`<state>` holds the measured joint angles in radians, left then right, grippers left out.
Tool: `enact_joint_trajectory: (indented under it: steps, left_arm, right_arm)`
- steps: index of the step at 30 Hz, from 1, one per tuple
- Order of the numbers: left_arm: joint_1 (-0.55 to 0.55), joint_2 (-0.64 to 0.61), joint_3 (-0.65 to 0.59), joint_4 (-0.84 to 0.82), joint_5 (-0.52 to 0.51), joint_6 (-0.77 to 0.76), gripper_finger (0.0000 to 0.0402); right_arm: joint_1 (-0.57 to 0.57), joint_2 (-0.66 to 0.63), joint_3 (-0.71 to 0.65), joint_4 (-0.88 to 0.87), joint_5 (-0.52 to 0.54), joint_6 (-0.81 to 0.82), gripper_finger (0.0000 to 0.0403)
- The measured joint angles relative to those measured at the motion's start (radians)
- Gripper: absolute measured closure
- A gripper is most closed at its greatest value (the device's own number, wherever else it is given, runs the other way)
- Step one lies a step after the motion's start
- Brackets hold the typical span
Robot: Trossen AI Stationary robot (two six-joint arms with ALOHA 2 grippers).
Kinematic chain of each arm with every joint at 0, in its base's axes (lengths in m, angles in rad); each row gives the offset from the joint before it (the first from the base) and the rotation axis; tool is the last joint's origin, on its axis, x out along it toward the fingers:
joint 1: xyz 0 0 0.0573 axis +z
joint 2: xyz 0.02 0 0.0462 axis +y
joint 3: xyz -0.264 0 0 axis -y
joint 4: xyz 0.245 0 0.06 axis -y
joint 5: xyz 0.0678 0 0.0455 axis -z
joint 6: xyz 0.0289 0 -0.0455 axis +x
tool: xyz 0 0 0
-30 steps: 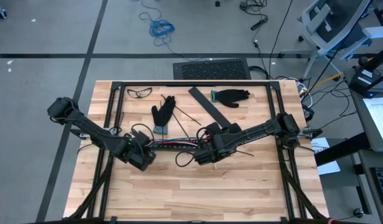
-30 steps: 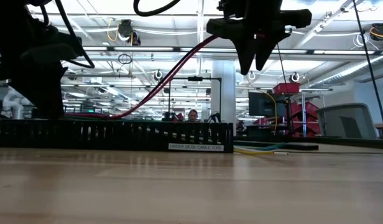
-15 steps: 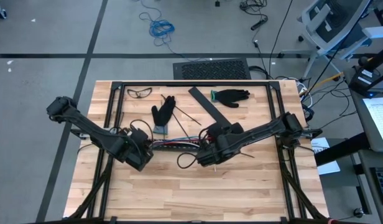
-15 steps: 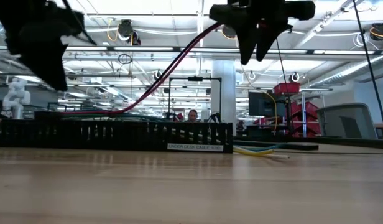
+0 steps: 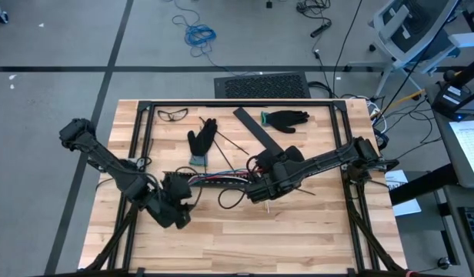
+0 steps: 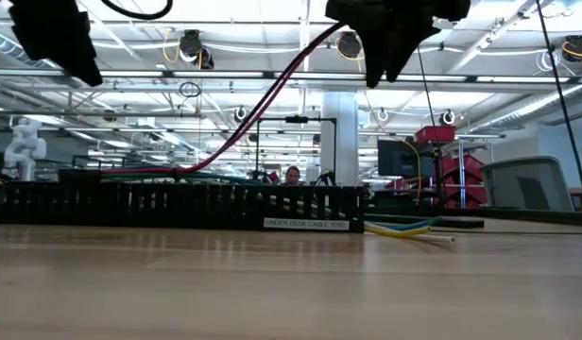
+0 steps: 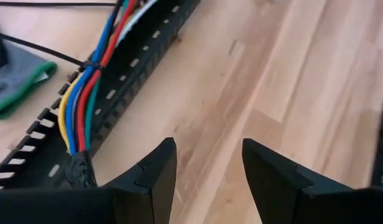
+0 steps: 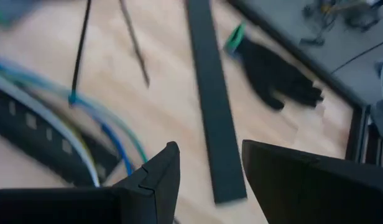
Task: Ziptie cables
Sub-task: Put the ziptied cables in the black cable duct
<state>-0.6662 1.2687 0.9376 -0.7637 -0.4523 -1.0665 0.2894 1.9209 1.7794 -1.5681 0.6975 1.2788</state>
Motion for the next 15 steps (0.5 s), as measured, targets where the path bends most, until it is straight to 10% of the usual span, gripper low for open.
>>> enact_joint_trajectory:
  steps: [15]
  left_arm:
    - [0.018,0.026,-0.002,-0.032,-0.020,-0.025,0.0223]
  right_arm:
    - [0.043,0.001,-0.346,0.001,-0.498,-0.164,0.0238]
